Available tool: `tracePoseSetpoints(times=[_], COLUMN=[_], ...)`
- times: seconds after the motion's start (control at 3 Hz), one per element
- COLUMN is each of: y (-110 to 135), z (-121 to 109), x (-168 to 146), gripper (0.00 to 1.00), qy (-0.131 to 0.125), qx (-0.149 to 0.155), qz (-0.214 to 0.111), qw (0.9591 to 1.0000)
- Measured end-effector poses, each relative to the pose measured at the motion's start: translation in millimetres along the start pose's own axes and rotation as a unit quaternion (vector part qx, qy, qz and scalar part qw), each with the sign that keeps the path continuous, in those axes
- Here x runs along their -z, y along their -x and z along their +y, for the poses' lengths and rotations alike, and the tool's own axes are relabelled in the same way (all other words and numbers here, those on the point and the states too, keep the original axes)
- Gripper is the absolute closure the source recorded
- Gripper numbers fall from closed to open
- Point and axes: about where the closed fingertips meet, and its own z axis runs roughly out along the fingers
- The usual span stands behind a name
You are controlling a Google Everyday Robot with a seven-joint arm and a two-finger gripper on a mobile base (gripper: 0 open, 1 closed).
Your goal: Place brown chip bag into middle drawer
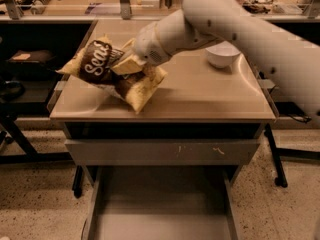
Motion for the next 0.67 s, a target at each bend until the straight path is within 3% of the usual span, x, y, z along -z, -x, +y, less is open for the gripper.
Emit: tracePoseSetpoints(times=[0.33,0.67], y=[11.4,-12.8], z=[42.1,82.8], x=[64.0,120.4], gripper=[1.0,1.0], qy=[-0.021,-0.051], qx=[0.032,0.036], qz=[-0.001,0.015], qw=[0.9993,0.9979])
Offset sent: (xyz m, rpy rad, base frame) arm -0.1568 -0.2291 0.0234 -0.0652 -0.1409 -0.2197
